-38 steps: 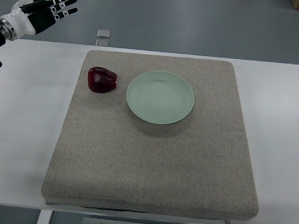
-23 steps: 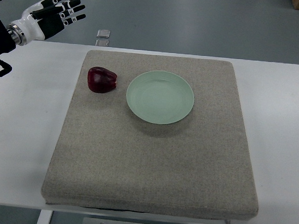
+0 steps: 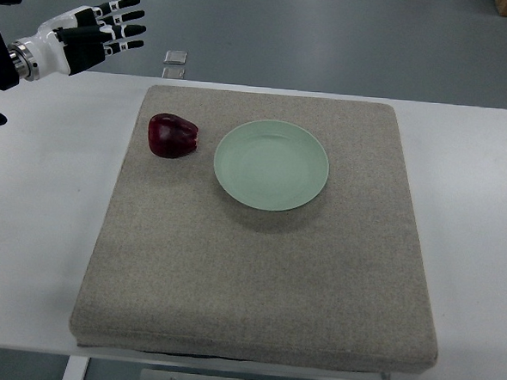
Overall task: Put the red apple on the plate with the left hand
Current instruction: 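Move the left hand forward toward the dark red apple, then lower the left hand over the apple and close fingers around it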
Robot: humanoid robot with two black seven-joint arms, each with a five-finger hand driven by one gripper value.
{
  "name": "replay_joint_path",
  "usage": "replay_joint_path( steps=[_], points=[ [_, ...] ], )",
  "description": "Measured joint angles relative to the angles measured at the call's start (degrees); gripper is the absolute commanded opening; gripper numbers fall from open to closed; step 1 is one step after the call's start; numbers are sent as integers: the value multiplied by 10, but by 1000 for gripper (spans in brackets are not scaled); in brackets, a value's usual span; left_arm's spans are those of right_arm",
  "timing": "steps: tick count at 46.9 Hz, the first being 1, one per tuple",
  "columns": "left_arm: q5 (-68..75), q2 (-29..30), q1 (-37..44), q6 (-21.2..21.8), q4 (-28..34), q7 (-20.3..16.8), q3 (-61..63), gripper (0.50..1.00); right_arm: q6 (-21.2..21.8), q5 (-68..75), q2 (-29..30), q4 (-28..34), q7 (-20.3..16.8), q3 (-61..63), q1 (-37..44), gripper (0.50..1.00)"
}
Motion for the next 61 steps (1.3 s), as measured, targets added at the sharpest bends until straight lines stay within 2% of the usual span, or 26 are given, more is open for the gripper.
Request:
replay_joint_path(
  steps=[5,13,23,32,46,61],
  points=[
    [91,20,1,0,-35,-15,0,994,0,0,0,0,0,0,0,932],
    [269,63,4,4,-124,-68,5,994,0,0,0,0,0,0,0,930],
    [473,82,-4,7,-180,-113,9,994,0,0,0,0,0,0,0,932],
    [625,76,-15,39,-188,-150,17,994,0,0,0,0,0,0,0,932],
    [728,49,-11,160,-194,-153,123,994,0,0,0,0,0,0,0,932],
    [739,16,-3,168,-185,-153,139,994,0,0,0,0,0,0,0,932]
  ],
)
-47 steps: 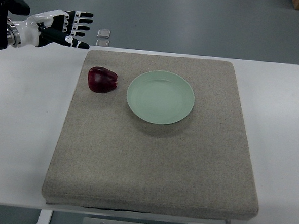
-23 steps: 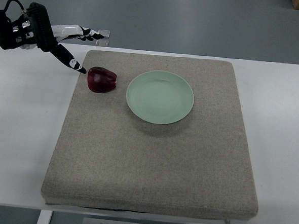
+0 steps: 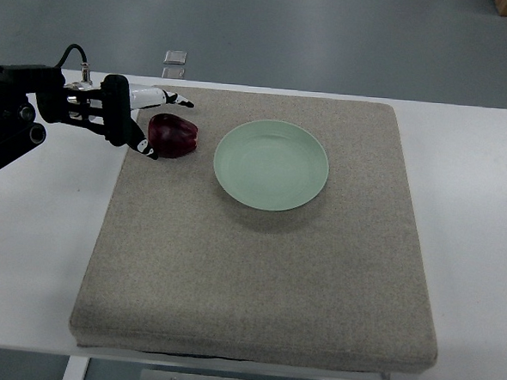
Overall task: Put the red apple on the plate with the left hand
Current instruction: 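Lower the left hand over the apple and close fingers around it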
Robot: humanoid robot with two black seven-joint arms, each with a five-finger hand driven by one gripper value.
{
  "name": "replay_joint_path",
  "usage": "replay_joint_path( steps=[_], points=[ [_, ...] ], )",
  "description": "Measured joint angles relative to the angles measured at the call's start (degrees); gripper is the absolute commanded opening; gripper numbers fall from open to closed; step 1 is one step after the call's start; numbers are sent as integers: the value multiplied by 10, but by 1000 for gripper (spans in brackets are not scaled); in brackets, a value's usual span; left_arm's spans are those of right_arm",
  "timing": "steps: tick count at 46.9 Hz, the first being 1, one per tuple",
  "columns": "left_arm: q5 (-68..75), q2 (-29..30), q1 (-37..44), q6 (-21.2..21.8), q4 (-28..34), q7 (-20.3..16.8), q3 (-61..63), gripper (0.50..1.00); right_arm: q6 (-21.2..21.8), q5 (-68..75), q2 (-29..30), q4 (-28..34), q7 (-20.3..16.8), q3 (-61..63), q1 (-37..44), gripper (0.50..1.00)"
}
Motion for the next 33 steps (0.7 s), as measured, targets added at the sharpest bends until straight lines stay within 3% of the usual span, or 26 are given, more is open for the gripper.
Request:
replay_joint_path(
  steps=[19,33],
  points=[
    [1,-19,10,3,18,1,1,992,0,0,0,0,0,0,0,932],
    [1,-23,10,3,18,2,1,956,0,0,0,0,0,0,0,930]
  ],
)
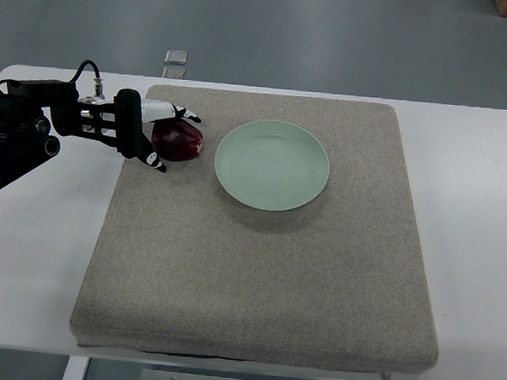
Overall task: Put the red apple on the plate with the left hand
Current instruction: 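Lower the left hand over the apple and close fingers around it, then lift the apple with the left hand, raising it off the pad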
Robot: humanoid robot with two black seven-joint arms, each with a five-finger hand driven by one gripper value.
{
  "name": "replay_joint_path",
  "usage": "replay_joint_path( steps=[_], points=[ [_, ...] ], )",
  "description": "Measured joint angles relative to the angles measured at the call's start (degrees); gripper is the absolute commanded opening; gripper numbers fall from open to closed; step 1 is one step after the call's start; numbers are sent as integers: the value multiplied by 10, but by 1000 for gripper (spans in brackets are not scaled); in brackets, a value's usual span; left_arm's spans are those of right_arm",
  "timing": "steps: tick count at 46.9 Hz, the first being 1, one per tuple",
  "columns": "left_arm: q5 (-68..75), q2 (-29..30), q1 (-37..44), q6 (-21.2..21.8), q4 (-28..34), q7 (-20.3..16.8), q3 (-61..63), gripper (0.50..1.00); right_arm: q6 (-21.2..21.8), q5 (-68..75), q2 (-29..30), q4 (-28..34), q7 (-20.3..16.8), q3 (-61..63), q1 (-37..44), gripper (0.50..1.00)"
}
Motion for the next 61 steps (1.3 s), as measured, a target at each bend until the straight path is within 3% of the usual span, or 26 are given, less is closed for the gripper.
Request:
replay_joint_path(
  steps=[10,15,23,31,34,53,61],
  points=[
    [-2,0,-6,0,0,0,-8,956,0,0,0,0,0,0,0,932],
    [-3,0,-8,0,-2,-1,-9,930,0,0,0,0,0,0,0,932],
    [-1,0,-7,0,-4,-1,-7,806,0,0,0,0,0,0,0,932],
    [26,1,-5,0,-4,-1,-6,600,0,0,0,0,0,0,0,932],
    [33,2,-5,0,-4,-1,-6,500,0,0,0,0,0,0,0,932],
    [28,26,-48,-1,-8,-1,-15,500,0,0,0,0,0,0,0,932],
    [24,46,-74,-11,-30,1,-75,500,0,0,0,0,0,0,0,932]
  ],
)
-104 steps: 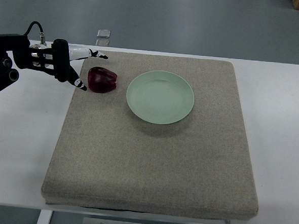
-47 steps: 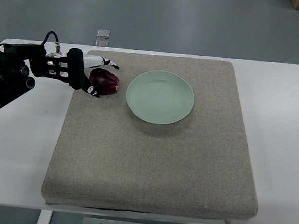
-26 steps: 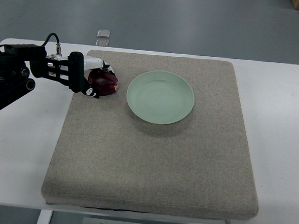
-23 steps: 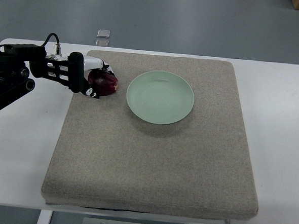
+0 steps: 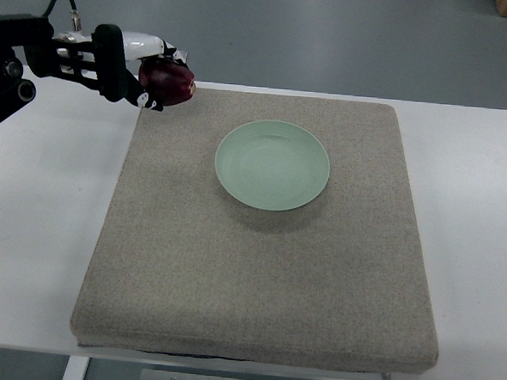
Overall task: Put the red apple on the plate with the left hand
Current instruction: 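Lift the apple with the left hand, raising it off the pad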
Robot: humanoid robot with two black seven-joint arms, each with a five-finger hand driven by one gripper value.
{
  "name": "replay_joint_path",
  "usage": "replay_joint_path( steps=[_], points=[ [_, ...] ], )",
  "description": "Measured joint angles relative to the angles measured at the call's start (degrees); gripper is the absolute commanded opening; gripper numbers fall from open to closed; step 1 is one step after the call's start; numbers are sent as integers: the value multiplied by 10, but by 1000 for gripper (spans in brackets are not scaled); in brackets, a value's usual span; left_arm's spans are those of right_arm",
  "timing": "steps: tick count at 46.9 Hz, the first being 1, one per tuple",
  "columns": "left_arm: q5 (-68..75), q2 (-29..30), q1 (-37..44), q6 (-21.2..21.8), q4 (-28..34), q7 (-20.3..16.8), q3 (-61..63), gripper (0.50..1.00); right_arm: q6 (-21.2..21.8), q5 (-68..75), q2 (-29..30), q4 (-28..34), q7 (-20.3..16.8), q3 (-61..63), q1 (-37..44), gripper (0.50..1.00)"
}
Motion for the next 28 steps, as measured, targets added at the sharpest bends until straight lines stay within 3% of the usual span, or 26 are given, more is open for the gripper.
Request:
replay_joint_path(
  steps=[12,21,28],
  points=[
    [-6,1,-40,-10,-7,1,-19,500,0,0,0,0,0,0,0,932],
    [-54,-7,-60,-47,-63,2,-26,500,0,0,0,0,0,0,0,932],
    [-65,-12,-64,-52,-97,6,-25,500,0,0,0,0,0,0,0,932]
  ],
)
